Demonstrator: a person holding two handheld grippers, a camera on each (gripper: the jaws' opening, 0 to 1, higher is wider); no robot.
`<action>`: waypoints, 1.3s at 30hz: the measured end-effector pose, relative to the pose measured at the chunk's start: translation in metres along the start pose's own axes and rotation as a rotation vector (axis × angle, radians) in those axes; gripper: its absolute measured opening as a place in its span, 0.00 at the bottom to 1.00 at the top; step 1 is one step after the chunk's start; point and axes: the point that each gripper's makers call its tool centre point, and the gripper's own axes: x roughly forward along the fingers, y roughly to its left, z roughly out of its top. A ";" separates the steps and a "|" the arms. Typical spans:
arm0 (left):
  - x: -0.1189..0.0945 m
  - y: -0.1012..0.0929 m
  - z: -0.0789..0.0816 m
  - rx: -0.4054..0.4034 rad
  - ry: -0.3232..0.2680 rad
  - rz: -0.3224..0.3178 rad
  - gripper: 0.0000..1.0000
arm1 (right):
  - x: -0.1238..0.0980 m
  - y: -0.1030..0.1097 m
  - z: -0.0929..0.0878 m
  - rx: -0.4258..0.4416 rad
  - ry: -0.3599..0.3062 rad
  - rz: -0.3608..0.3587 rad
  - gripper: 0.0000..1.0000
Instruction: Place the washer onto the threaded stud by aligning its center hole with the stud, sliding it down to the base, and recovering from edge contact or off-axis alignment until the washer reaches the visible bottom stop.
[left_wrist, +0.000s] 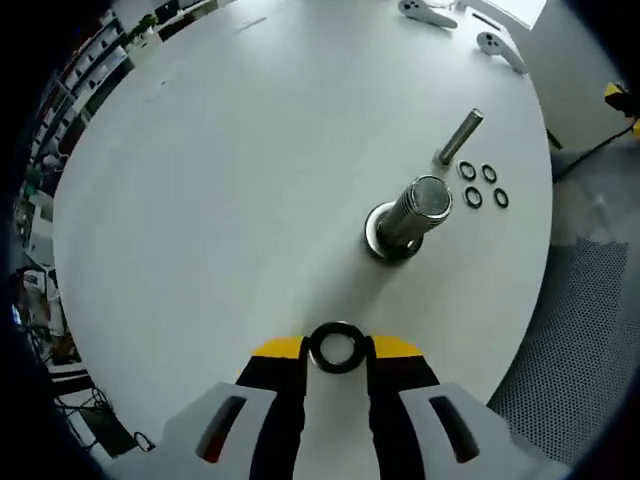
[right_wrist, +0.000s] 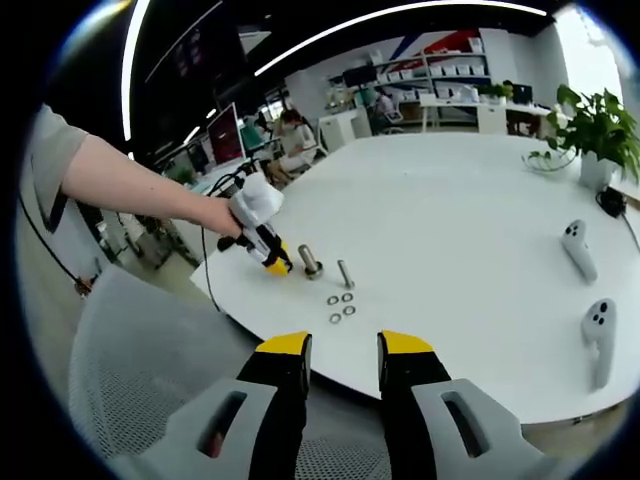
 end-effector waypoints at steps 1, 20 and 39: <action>0.000 0.000 0.000 0.003 0.002 0.000 0.21 | 0.000 0.000 0.000 0.001 -0.001 0.000 0.29; 0.003 0.000 -0.004 0.084 0.015 -0.006 0.22 | 0.000 -0.001 0.000 0.003 -0.001 -0.004 0.29; 0.003 0.001 -0.005 0.029 -0.036 0.011 0.19 | 0.000 -0.004 0.000 0.007 0.002 -0.007 0.28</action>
